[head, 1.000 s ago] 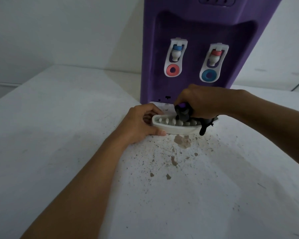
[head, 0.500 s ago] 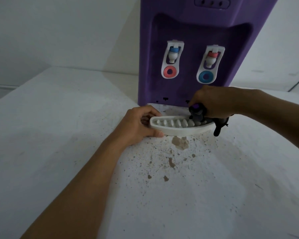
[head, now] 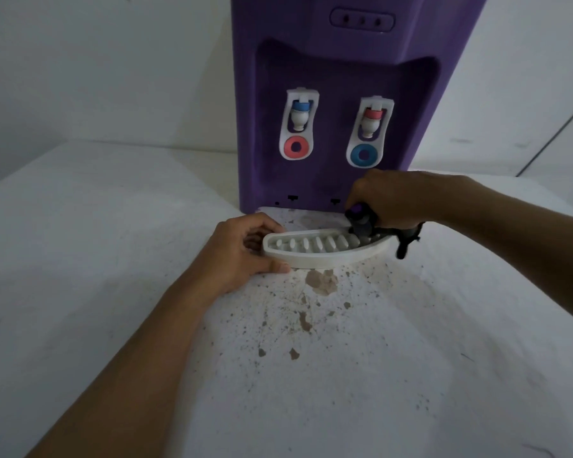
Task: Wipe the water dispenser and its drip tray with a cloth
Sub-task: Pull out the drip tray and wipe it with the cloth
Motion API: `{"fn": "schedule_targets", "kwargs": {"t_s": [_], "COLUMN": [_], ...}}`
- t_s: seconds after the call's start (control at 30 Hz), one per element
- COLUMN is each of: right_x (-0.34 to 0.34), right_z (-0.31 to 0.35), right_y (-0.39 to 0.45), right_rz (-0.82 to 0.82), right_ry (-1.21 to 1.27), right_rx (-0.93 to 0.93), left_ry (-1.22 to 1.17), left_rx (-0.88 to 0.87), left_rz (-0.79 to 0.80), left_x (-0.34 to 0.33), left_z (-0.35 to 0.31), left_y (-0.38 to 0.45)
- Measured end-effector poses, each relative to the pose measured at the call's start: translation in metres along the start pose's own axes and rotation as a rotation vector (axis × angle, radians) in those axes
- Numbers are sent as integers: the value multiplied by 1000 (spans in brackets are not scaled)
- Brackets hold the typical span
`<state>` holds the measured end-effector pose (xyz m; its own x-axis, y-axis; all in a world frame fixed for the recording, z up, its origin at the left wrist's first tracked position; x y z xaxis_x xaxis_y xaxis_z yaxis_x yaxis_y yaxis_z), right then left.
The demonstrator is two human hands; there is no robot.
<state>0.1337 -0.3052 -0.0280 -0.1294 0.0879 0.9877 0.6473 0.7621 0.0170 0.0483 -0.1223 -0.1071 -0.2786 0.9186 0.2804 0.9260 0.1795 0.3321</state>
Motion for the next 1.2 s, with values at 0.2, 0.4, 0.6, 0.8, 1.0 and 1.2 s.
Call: {"fn": "schedule_targets", "kwargs": {"t_s": [0.2, 0.4, 0.6, 0.8, 1.0, 1.2], "right_x": [0, 2, 1, -1, 1, -3], "right_z": [0, -23, -9, -16, -21, -27], "right_y": [-7, -17, -19, -15, -8, -13], "right_rz": [33, 44, -56, -57, -56, -90], "right_ry": [63, -57, 90, 67, 75, 259], "right_rx": [13, 6, 21, -25, -94, -184], "left_ry": [-6, -15, -16, -5, -8, -4], "left_rx": [-13, -5, -27, -37, -12, -16], "left_rz": [6, 10, 12, 11, 18, 14], "left_x": [-2, -2, -2, -2, -2, -1], "left_z": [-1, 0, -2, -3, -1, -4], "left_y": [1, 2, 1, 1, 2, 0]}}
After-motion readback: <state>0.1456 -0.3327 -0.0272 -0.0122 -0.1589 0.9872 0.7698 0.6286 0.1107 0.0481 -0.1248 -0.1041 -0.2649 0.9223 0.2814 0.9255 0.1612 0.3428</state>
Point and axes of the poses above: each hand's wrist, its own y-axis towards the middle knuckle, its own x-axis out of the back of the hand, z = x × y, the point moved 10 cm from there along y, towards the middle knuckle, and after that the axes turned 12 degrees about -z, right-handed, at the moved point
